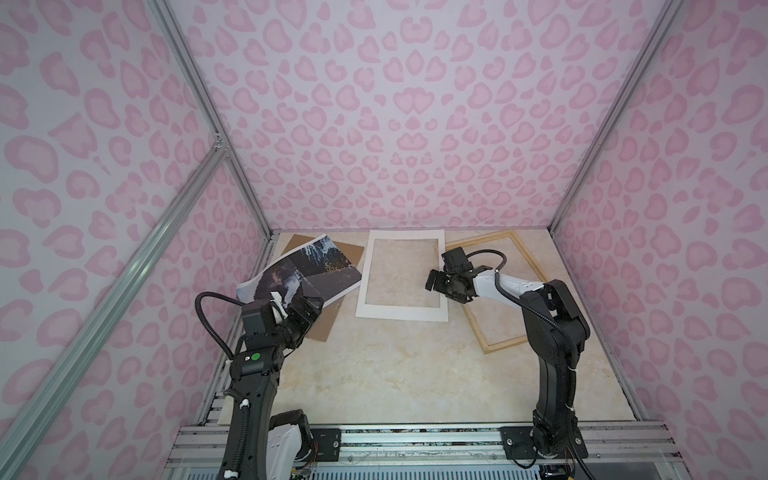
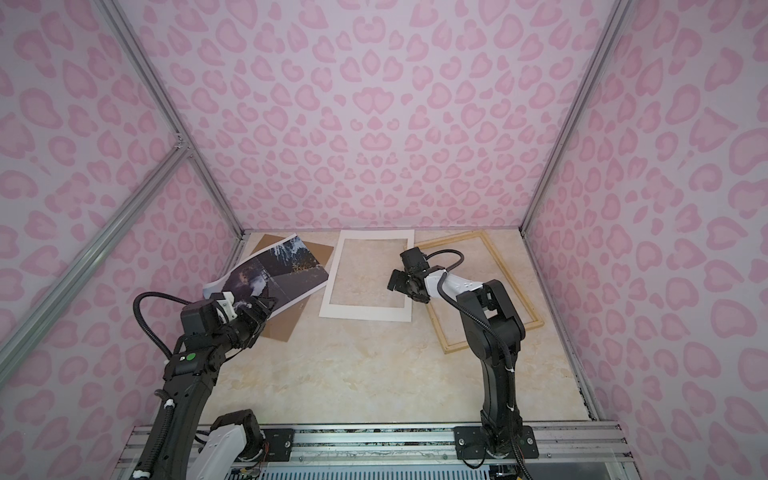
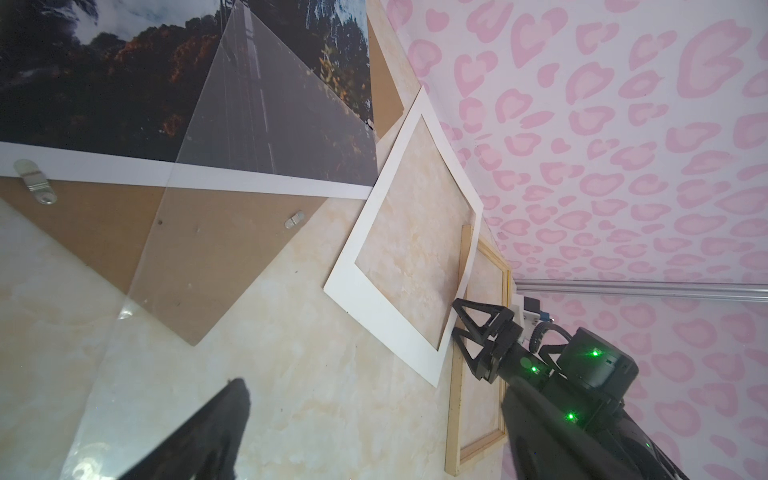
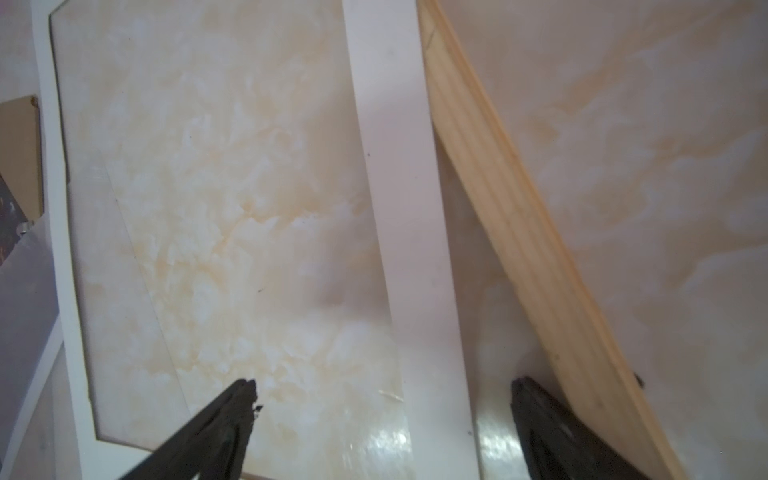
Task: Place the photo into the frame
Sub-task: 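Lift the white mat with the right gripper and slide it onto the photo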
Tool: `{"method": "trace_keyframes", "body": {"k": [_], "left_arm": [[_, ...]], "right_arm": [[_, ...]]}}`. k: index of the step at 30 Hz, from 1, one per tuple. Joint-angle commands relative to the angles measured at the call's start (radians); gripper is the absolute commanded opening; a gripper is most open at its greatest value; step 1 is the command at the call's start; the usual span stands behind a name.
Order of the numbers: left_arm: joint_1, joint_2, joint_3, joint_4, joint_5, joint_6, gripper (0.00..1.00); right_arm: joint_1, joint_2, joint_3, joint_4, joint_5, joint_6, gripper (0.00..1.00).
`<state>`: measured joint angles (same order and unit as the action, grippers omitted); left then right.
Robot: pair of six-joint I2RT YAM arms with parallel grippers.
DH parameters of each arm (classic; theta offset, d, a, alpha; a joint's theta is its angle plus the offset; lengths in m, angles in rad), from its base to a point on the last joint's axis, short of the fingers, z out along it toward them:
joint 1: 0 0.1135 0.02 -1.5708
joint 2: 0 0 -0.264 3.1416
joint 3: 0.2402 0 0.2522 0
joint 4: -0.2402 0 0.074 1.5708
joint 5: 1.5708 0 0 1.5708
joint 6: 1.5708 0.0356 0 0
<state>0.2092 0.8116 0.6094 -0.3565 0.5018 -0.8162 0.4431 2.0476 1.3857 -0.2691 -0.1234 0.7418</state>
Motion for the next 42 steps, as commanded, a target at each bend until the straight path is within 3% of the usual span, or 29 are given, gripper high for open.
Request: {"method": "trace_keyframes", "body": {"k": [1, 7, 13, 17, 19, 26, 32, 37, 42], "left_arm": [[0.001, 0.005, 0.010, 0.023, 0.011, 0.009, 0.98], [0.001, 0.005, 0.015, 0.006, -0.005, 0.014, 0.98], [0.001, 0.007, 0.012, -0.015, -0.039, 0.010, 0.98], [0.002, 0.007, 0.005, -0.074, -0.123, 0.017, 0.98], [0.004, 0.009, -0.006, -0.082, -0.143, 0.015, 0.98], [0.044, 0.036, -0.027, -0.104, -0.196, 0.030, 0.98], [0.157, 0.149, -0.073, -0.020, -0.064, 0.037, 0.98], [0.190, 0.256, -0.121, 0.103, 0.059, 0.055, 0.99], [0.189, 0.304, -0.184, 0.171, 0.060, 0.093, 0.97]], "right_arm": [[-0.001, 0.054, 0.062, 0.002, 0.004, -0.009, 0.99], [0.010, 0.228, 0.309, -0.049, -0.077, -0.061, 0.99], [0.066, 0.466, 0.724, -0.239, -0.108, -0.154, 0.99], [0.088, 0.597, 0.982, -0.399, -0.071, -0.180, 0.99], [0.081, 0.610, 1.013, -0.440, -0.059, -0.156, 0.99], [0.060, 0.407, 0.701, -0.278, -0.007, -0.152, 0.99], [0.063, 0.270, 0.579, -0.246, -0.084, -0.218, 0.99], [0.092, 0.099, 0.293, -0.116, -0.214, -0.214, 0.98], [0.134, -0.002, 0.002, 0.050, -0.328, -0.162, 0.95]]}}
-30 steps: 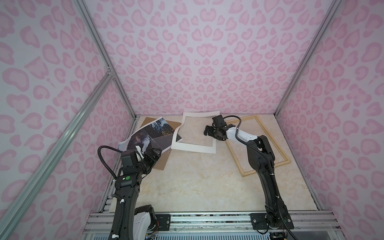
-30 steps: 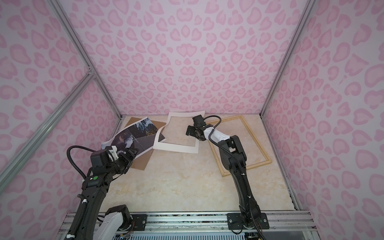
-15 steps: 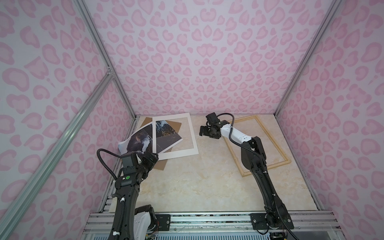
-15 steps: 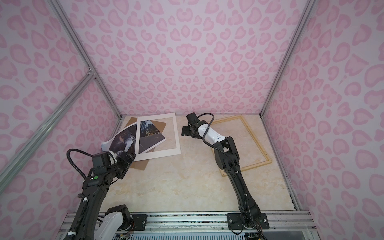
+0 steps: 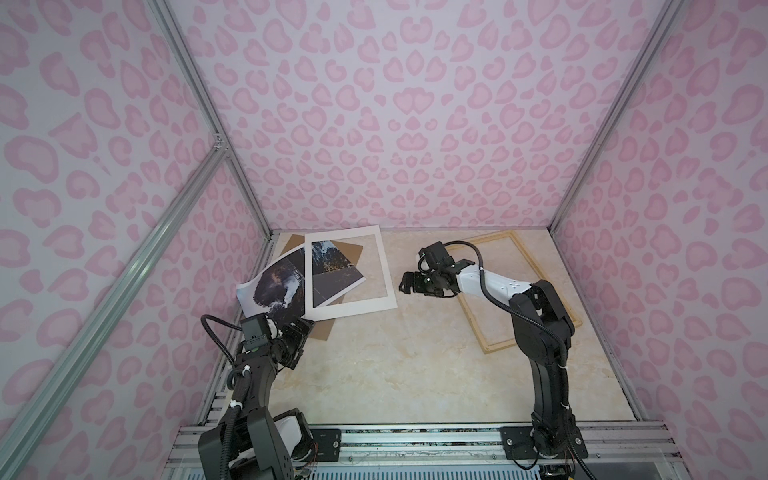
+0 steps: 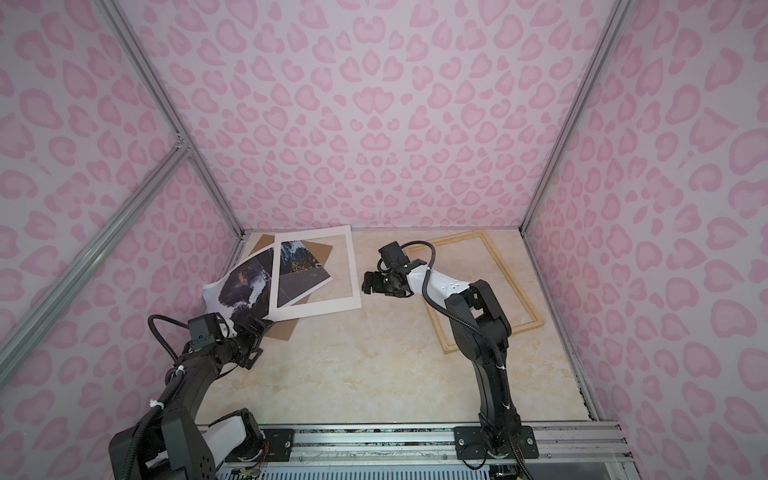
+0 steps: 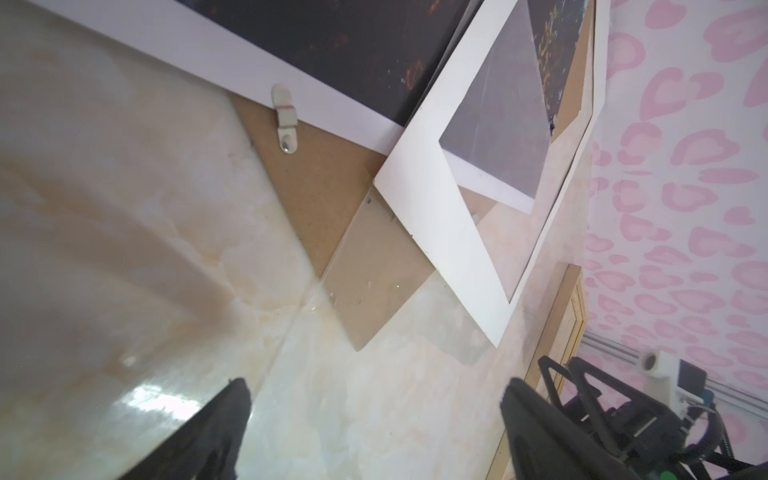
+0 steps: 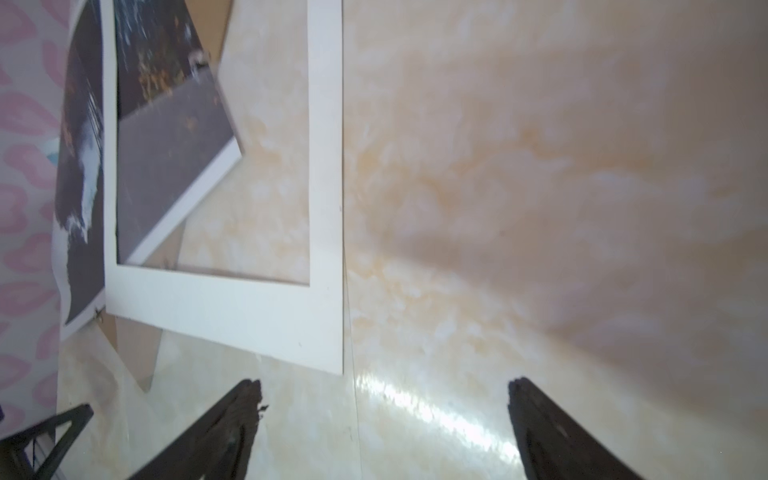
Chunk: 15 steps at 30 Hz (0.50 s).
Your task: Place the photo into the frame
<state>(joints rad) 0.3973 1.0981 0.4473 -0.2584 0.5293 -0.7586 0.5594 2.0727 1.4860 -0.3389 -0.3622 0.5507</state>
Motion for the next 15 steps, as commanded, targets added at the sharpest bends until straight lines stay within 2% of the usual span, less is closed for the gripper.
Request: {"method": "trace_keyframes", "body": {"k": [1, 5, 10, 15], "left_arm": [[0.002, 0.022, -0.040, 0.085, 0.029, 0.038, 0.97], [0.002, -0.001, -0.136, 0.246, 0.063, -0.014, 0.97], [0.003, -0.002, -0.196, 0.326, 0.075, -0.025, 0.97], [0.009, 0.003, -0.295, 0.515, 0.128, -0.114, 0.97]], "right_arm": [[0.027, -0.040, -0.131, 0.143, -0.094, 0.039, 0.95], [0.071, -0.056, -0.235, 0.248, -0.134, 0.093, 0.95], [0.108, -0.040, -0.247, 0.264, -0.141, 0.113, 0.95], [0.112, -0.025, -0.256, 0.294, -0.161, 0.142, 0.95]]}}
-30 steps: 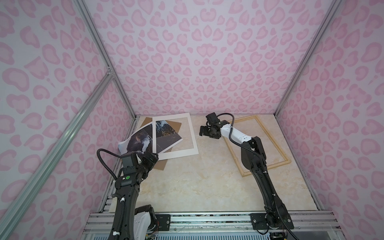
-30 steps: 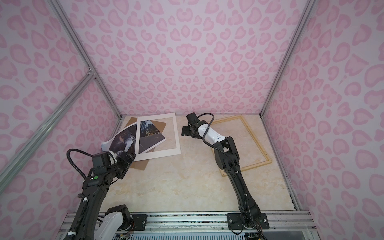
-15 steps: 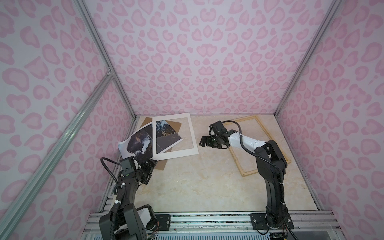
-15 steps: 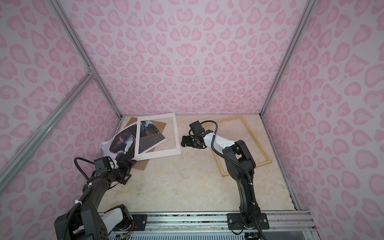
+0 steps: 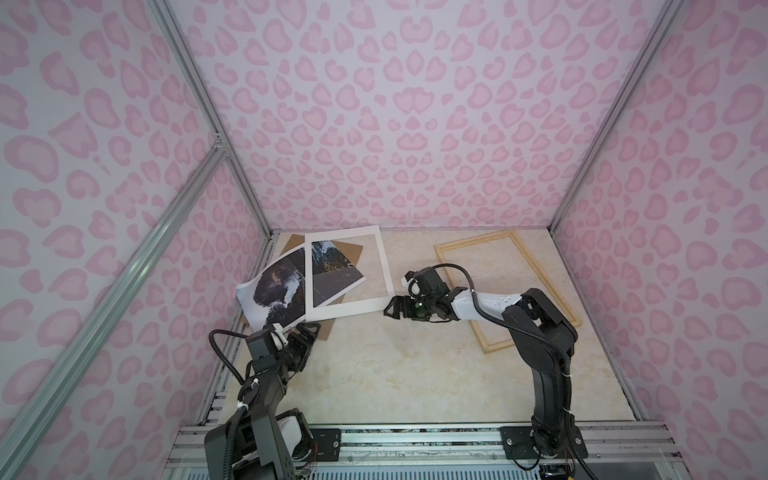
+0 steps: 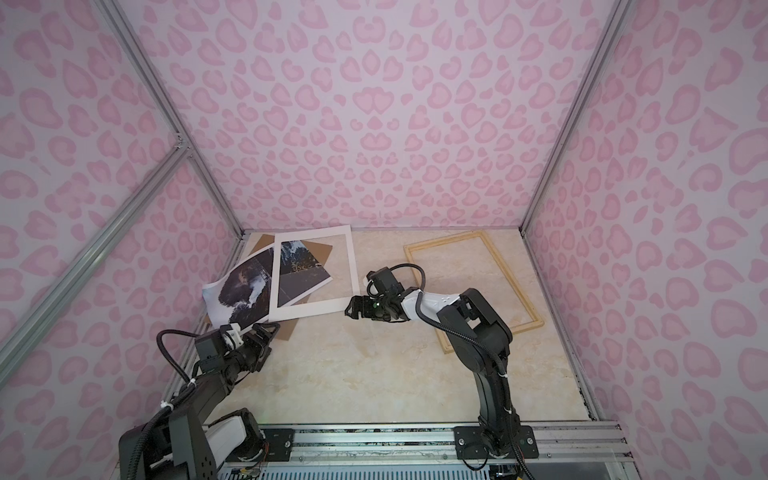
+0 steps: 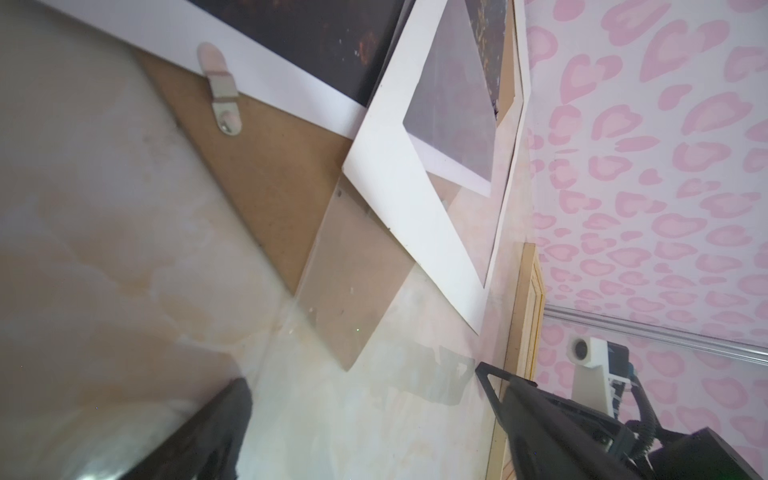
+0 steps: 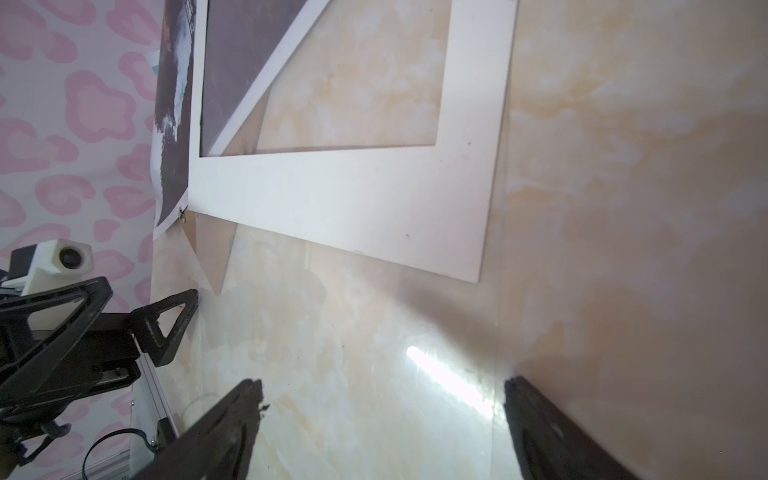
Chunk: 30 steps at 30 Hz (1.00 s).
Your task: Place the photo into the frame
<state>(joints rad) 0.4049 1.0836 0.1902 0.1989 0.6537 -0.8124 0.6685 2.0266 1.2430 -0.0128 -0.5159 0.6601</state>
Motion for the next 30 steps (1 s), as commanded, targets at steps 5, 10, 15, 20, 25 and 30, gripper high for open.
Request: {"method": "trace_keyframes", "body": {"k": [5, 10, 15, 20, 25, 30], "left_arm": [[0.003, 0.072, -0.112, 0.335, 0.093, -0.164, 0.97], [0.003, 0.071, -0.154, 0.497, 0.144, -0.217, 0.97], [0.004, 0.002, -0.185, 0.591, 0.175, -0.246, 0.97], [0.004, -0.040, -0.216, 0.622, 0.149, -0.243, 0.97], [0.003, -0.005, -0.229, 0.699, 0.103, -0.259, 0.97], [-0.001, 0.028, -0.220, 0.735, 0.110, -0.291, 0.97]], "right_arm": [[0.006, 0.042, -0.011, -0.015, -0.024, 0.047, 0.95], [0.006, 0.051, -0.011, -0.018, -0.028, 0.047, 0.94], [0.007, 0.071, 0.002, -0.023, -0.055, 0.043, 0.95], [0.008, 0.089, 0.020, -0.018, -0.082, 0.052, 0.95], [0.008, 0.092, 0.020, 0.008, -0.125, 0.068, 0.95], [0.007, 0.082, -0.006, 0.028, -0.125, 0.075, 0.95]]}}
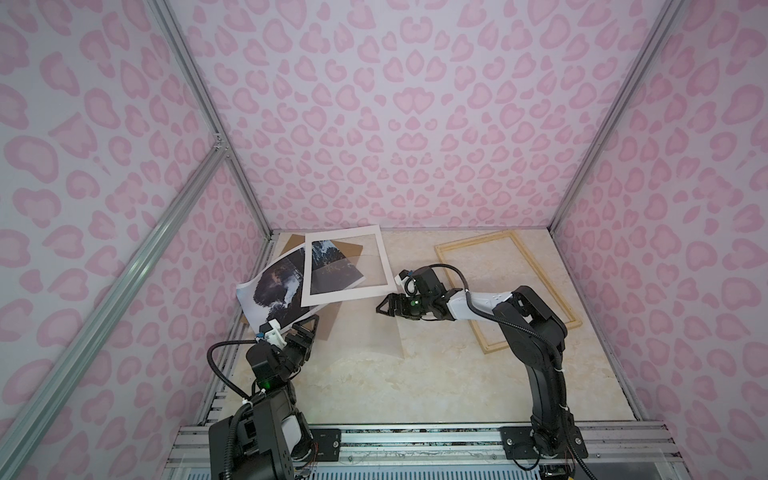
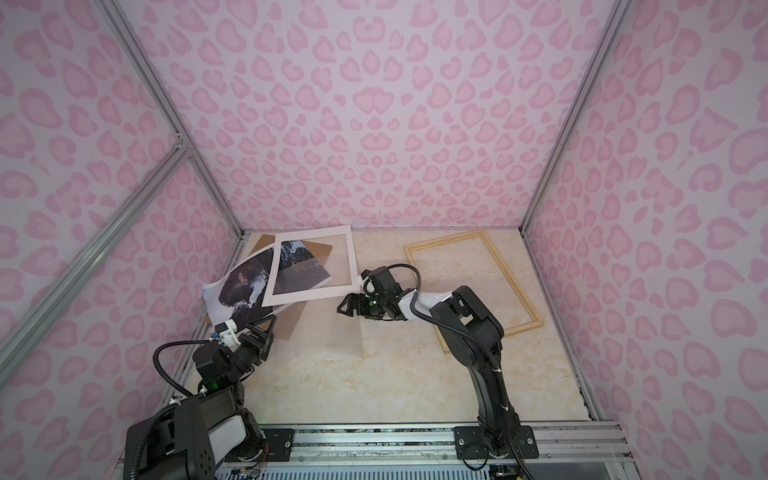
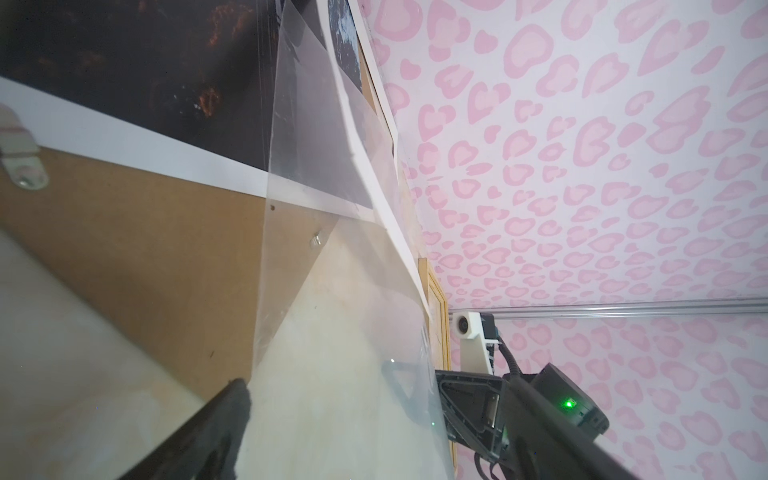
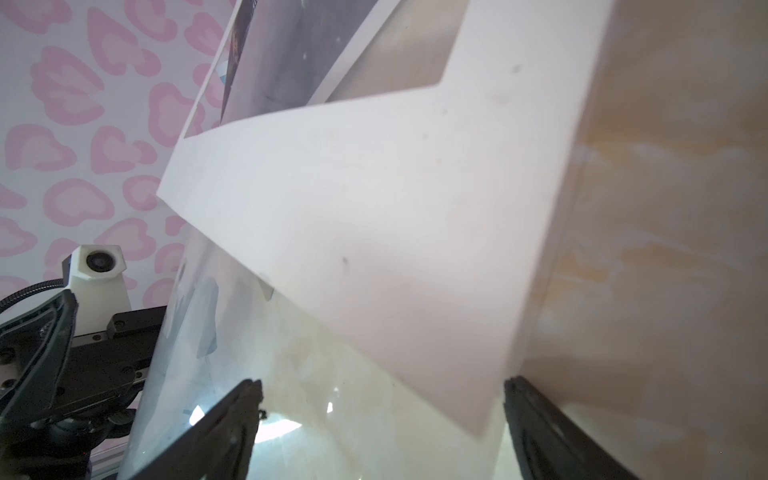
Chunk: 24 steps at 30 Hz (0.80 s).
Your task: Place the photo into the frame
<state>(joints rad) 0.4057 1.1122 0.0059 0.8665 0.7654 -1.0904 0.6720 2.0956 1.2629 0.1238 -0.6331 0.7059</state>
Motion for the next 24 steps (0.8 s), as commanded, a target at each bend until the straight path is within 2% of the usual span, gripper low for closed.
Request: {"method": "trace_keyframes", "body": {"k": [1, 6, 8, 11, 16, 20, 24], "left_arm": [[-0.003, -0.003, -0.037, 0.052, -0.009, -0.001, 0.97], [-0.008, 0.035, -0.048, 0.106, 0.019, -0.037, 0.97], [-0.013, 0.040, -0.051, 0.142, 0.041, -0.072, 0.97], [-0.014, 0.042, -0.045, 0.096, 0.037, -0.117, 0.97], [-0.018, 0.057, -0.003, 0.252, 0.026, -0.306, 0.97], [-0.025, 0.051, 0.056, 0.227, -0.017, -0.333, 0.97], [-0.056, 0.153, 0.057, 0.413, -0.047, -0.432, 0.97]], "right_arm": [[0.003, 0.010, -0.042, -0.074, -0.018, 0.045, 0.95], [0.003, -0.009, -0.077, 0.024, -0.064, 0.076, 0.95], [0.001, -0.004, -0.064, 0.003, -0.057, 0.069, 0.95], [-0.002, 0.023, -0.040, -0.032, -0.046, 0.066, 0.94], [0.000, 0.045, -0.029, -0.099, 0.005, 0.038, 0.94], [0.001, 0.051, -0.039, -0.100, 0.004, 0.033, 0.94], [0.004, 0.055, -0.042, -0.104, 0.007, 0.032, 0.93]]}}
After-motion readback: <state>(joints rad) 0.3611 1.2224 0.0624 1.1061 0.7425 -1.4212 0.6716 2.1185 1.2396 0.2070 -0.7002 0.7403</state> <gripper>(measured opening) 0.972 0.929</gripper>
